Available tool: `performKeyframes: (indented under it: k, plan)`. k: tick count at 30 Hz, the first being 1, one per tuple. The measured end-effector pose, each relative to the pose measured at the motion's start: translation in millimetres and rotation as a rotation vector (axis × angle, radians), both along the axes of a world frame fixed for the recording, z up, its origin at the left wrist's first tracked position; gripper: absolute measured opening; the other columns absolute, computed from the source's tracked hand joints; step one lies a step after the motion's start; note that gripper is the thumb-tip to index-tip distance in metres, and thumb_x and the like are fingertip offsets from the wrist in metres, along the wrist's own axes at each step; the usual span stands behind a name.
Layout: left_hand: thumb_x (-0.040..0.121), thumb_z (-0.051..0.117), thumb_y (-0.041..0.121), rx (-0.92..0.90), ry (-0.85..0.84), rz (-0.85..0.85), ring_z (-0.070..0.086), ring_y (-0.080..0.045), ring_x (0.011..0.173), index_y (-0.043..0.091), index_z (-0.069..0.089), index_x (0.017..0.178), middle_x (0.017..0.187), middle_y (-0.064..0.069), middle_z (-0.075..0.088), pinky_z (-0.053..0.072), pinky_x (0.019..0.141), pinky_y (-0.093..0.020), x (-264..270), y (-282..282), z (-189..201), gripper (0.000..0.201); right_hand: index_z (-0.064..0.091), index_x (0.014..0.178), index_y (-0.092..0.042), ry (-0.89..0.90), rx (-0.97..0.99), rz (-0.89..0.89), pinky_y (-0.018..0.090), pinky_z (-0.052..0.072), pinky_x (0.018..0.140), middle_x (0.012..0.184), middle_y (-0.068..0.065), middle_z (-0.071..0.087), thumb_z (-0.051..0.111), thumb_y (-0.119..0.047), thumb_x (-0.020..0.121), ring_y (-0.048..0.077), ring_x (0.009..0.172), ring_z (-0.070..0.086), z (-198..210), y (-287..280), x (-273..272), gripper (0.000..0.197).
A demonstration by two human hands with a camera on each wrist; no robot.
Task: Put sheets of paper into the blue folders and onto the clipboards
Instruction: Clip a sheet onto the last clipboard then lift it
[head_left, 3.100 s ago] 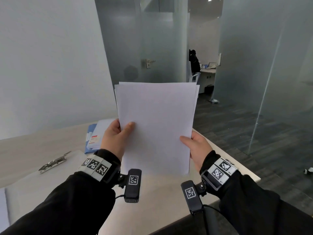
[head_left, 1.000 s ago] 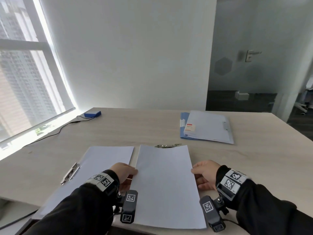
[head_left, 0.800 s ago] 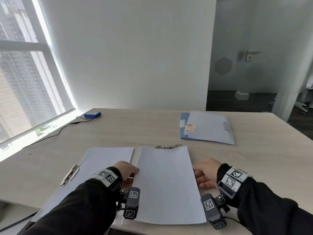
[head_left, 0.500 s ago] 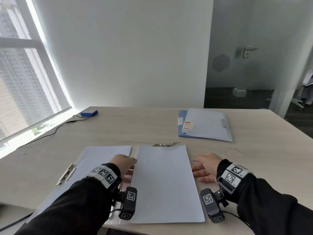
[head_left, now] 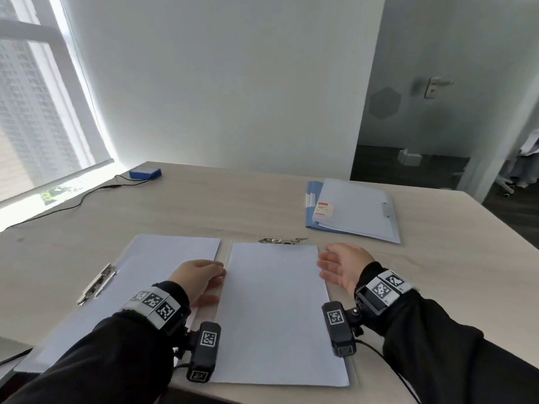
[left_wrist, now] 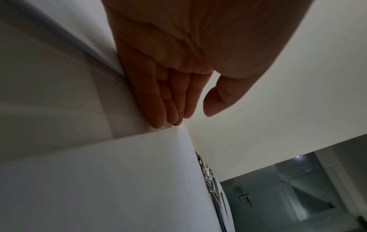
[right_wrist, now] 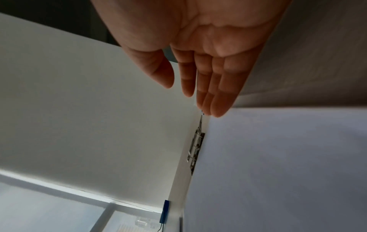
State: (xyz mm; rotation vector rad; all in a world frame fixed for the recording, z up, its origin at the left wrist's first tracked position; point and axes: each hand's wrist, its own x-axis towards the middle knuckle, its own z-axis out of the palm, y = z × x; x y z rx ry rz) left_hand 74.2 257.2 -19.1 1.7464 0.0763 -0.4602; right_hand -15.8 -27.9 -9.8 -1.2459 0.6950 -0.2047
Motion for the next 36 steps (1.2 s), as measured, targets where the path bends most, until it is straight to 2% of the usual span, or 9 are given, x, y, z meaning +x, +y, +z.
performKeyframes:
  k: [3,8,11,14,19,21,25,30,36]
  plan:
    - [0.086,0.064,0.014,0.035,-0.041,0.009,0.069,-0.023,0.092,0.013,0.073,0.101,0.100,-0.010,0.075,0.057,0.076,-0.038,4,1,-8,0.018,0.053,0.125,-0.003,0.000,0.068,-0.020,0.040,0.056,0.069,0.107,0.014,0.063,0.052,-0.016,0.095,0.028,0.090,0.064,-2,7,24,0.033]
    - [0.088,0.061,0.013,0.032,-0.050,0.004,0.066,-0.021,0.087,0.017,0.071,0.094,0.107,-0.014,0.073,0.057,0.060,-0.029,1,0,-7,0.013,0.033,0.145,-0.003,0.012,0.140,-0.010,0.047,0.037,0.111,0.154,0.017,0.034,0.035,-0.018,0.101,0.032,0.139,0.039,-4,14,61,0.047]
    - [0.088,0.060,0.011,0.023,-0.067,0.001,0.065,-0.018,0.081,0.015,0.071,0.098,0.109,-0.013,0.072,0.056,0.053,-0.022,0,1,-6,0.016,0.037,0.142,0.000,0.008,0.089,-0.054,0.043,0.040,0.106,0.152,0.020,0.038,0.039,-0.015,0.096,0.034,0.138,0.041,-5,17,80,0.049]
    - [0.087,0.061,0.012,0.006,-0.060,0.002,0.066,-0.020,0.084,0.017,0.071,0.096,0.108,-0.014,0.073,0.060,0.065,-0.032,2,4,-7,0.015,0.040,0.140,-0.002,-0.026,-0.147,-0.032,0.043,0.049,0.093,0.146,0.025,0.043,0.044,-0.008,0.093,0.041,0.132,0.046,0,27,95,0.048]
    - [0.086,0.060,0.012,-0.025,-0.046,-0.007,0.066,-0.020,0.085,0.017,0.071,0.096,0.109,-0.014,0.072,0.057,0.057,-0.028,1,6,-9,0.016,0.034,0.145,-0.012,0.101,-0.773,0.443,0.032,0.042,0.091,0.128,0.003,0.048,0.041,-0.009,0.092,0.021,0.107,0.049,2,56,109,0.053]
    - [0.086,0.059,0.012,-0.026,-0.058,-0.010,0.065,-0.018,0.085,0.017,0.072,0.098,0.109,-0.014,0.072,0.054,0.051,-0.021,1,7,-9,0.018,0.040,0.140,-0.013,0.229,-1.046,0.631,0.034,0.041,0.099,0.131,0.008,0.051,0.035,-0.007,0.092,0.024,0.114,0.050,7,65,111,0.049]
    - [0.085,0.059,0.012,-0.046,-0.054,-0.004,0.067,-0.018,0.085,0.020,0.073,0.094,0.107,-0.011,0.073,0.056,0.056,-0.023,1,8,-11,0.018,0.020,0.153,-0.019,0.474,-1.438,0.816,0.033,0.035,0.109,0.155,0.010,0.034,0.036,-0.007,0.093,0.030,0.138,0.039,24,79,116,0.063]
    - [0.085,0.059,0.014,-0.055,-0.060,-0.001,0.068,-0.018,0.089,0.023,0.072,0.092,0.106,-0.008,0.074,0.052,0.050,-0.018,1,10,-9,0.017,0.040,0.141,-0.011,0.570,-1.631,0.969,0.029,0.039,0.102,0.145,0.012,0.046,0.042,-0.008,0.092,0.029,0.130,0.047,22,90,123,0.049]
    - [0.083,0.059,0.013,-0.065,-0.047,0.007,0.065,-0.017,0.082,0.022,0.072,0.090,0.103,-0.011,0.073,0.056,0.052,-0.024,2,9,-11,0.017,0.041,0.139,-0.010,0.613,-1.685,1.046,0.034,0.039,0.104,0.146,0.011,0.045,0.042,-0.008,0.089,0.029,0.131,0.047,14,94,129,0.050]
